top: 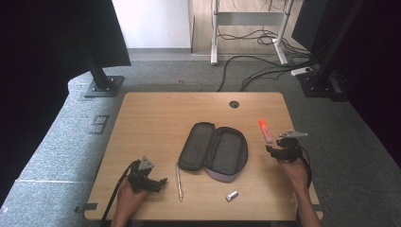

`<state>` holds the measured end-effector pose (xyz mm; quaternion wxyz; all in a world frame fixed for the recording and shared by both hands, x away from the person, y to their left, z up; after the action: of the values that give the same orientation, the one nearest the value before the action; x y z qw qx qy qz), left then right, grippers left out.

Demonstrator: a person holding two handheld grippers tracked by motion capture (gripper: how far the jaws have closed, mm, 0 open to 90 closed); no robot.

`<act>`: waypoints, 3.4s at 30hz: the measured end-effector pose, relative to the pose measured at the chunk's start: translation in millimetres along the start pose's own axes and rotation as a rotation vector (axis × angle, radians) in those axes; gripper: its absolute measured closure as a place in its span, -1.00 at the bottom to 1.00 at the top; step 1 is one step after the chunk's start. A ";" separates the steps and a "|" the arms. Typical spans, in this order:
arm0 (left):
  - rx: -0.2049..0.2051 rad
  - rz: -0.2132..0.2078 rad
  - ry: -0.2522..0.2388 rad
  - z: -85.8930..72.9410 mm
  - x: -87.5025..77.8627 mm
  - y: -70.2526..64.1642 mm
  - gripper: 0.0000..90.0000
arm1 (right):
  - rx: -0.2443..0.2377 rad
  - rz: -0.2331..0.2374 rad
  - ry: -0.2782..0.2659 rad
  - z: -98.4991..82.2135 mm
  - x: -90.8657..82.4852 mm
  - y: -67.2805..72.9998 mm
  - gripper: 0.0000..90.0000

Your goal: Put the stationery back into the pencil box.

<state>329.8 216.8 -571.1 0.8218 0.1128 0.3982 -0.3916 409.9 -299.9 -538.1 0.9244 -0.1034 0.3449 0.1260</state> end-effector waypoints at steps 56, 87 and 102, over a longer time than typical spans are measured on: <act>0.000 -0.001 0.000 0.0 0.0 0.0 -1.00 | 0.025 -0.018 0.092 28.3 71.9 -19.2 0.42; 0.000 0.000 0.000 0.0 0.0 0.0 -1.00 | 0.046 -0.032 0.058 32.0 49.4 -18.2 0.45; 0.000 0.000 0.000 0.0 0.0 0.0 -1.00 | 0.023 -0.031 0.025 41.9 31.8 -12.3 0.45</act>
<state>329.8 216.8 -571.1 0.8217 0.1127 0.3982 -0.3918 462.5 -294.8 -526.9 0.9229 -0.0995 0.3563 0.1066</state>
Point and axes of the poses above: each handheld gripper's, and its own axes: x roughly forward along the jaws, z roughly out of its top, y roughly to its left, the point moved 3 cm from there along x, roughly forward along the jaws, and after that the axes turned 9 degrees about -z, right-handed, at the moved point
